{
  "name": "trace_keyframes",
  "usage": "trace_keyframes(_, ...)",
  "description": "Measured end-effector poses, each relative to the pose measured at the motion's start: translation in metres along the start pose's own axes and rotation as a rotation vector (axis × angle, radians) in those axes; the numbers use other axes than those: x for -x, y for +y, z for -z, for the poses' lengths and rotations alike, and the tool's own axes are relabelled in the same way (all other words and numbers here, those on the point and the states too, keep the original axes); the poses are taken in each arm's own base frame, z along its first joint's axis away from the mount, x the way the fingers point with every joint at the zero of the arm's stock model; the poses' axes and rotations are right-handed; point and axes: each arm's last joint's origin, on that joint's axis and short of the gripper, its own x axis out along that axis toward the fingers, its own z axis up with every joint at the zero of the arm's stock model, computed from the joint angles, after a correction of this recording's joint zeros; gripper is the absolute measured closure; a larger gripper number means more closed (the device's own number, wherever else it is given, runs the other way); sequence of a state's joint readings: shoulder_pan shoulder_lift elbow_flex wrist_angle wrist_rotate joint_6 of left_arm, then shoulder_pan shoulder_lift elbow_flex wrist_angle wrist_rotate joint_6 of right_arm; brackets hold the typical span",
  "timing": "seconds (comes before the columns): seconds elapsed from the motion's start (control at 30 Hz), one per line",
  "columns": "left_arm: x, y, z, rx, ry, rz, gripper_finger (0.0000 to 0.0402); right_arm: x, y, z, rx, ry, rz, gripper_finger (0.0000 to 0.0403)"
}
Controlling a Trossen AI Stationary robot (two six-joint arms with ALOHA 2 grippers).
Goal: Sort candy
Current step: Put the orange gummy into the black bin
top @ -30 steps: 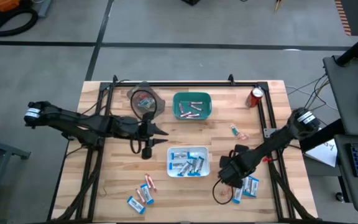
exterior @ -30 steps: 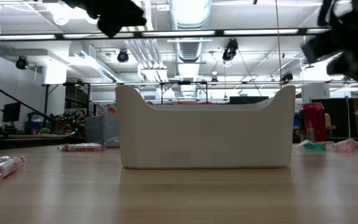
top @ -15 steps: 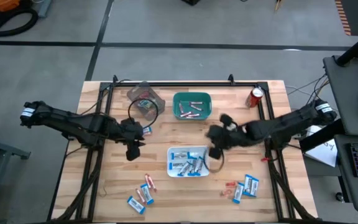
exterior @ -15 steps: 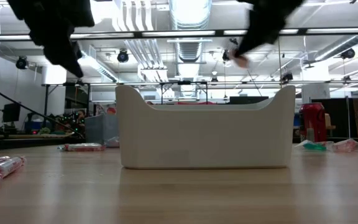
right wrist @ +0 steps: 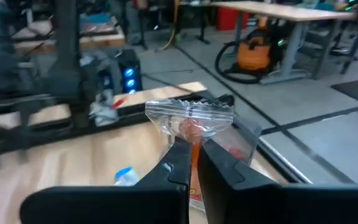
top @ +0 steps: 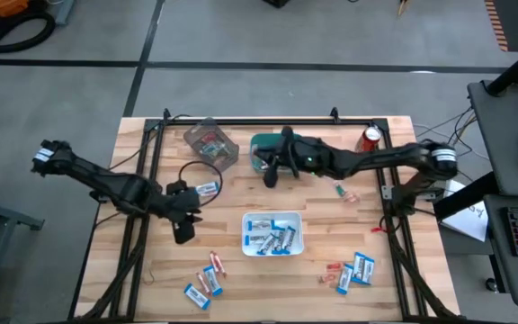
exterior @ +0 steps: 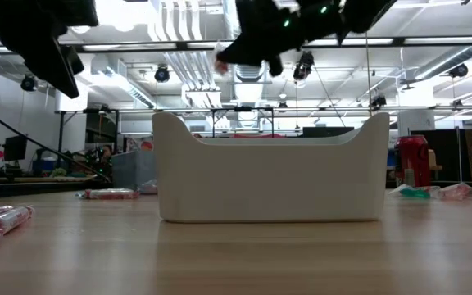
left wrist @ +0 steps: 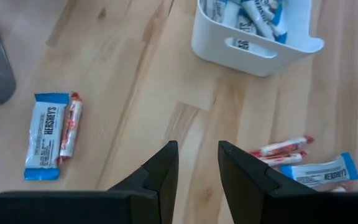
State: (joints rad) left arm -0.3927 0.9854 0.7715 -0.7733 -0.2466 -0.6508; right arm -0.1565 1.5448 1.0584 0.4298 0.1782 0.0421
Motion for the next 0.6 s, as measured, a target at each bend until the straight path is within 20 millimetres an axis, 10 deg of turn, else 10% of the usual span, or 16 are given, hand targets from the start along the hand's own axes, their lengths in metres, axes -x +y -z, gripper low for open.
trace_keyframes(0.6,0.010,-0.021,0.018,0.010,-0.037,0.030,0.0304,-0.095,-0.025,0.020,-0.015,-0.040,0.092,0.0390)
